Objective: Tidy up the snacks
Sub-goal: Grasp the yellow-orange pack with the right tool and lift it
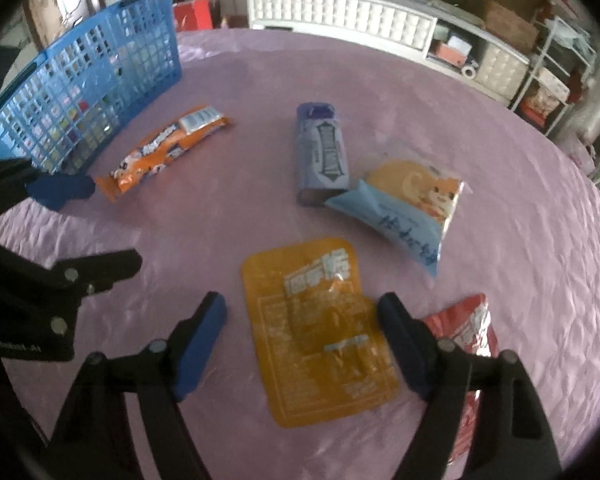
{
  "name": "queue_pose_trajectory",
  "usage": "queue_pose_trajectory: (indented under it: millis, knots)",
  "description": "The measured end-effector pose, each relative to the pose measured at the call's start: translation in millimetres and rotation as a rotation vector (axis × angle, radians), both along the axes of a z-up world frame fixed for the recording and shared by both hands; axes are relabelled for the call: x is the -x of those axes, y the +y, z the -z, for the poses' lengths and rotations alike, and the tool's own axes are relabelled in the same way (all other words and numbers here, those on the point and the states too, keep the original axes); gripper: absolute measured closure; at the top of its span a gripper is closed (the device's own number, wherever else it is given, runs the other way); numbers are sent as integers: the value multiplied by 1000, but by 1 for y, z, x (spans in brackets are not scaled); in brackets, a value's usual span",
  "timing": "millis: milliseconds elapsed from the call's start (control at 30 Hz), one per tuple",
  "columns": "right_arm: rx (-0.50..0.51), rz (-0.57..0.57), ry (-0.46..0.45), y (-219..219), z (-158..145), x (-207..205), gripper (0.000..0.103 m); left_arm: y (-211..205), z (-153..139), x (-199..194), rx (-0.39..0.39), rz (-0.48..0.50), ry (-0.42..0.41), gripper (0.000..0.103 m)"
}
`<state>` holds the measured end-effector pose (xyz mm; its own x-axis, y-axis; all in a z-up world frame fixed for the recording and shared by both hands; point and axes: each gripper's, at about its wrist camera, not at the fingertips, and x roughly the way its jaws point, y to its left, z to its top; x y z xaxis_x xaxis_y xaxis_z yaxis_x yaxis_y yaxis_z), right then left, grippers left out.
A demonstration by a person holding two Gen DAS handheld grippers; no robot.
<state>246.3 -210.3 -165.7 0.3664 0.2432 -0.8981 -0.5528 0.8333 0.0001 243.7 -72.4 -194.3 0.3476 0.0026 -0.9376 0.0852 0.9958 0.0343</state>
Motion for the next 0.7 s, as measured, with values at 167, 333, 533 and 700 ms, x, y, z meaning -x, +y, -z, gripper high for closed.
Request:
queue_pose_trajectory:
  millis: [167, 333, 533, 700]
  knots:
    - [-14, -3, -30, -2, -3, 12, 41, -8, 3, 8, 3, -7, 1, 20]
    - [-15, -4, -22, 1, -3, 18, 53, -16, 0, 13, -2, -5, 6, 20]
    - [-75, 17, -3, -2, -7, 30, 87, -23, -11, 23, -10, 2, -14, 20]
    - [-135, 51, -3, -15, -16, 28, 87, -29, -32, 23, -8, 18, -49, 20]
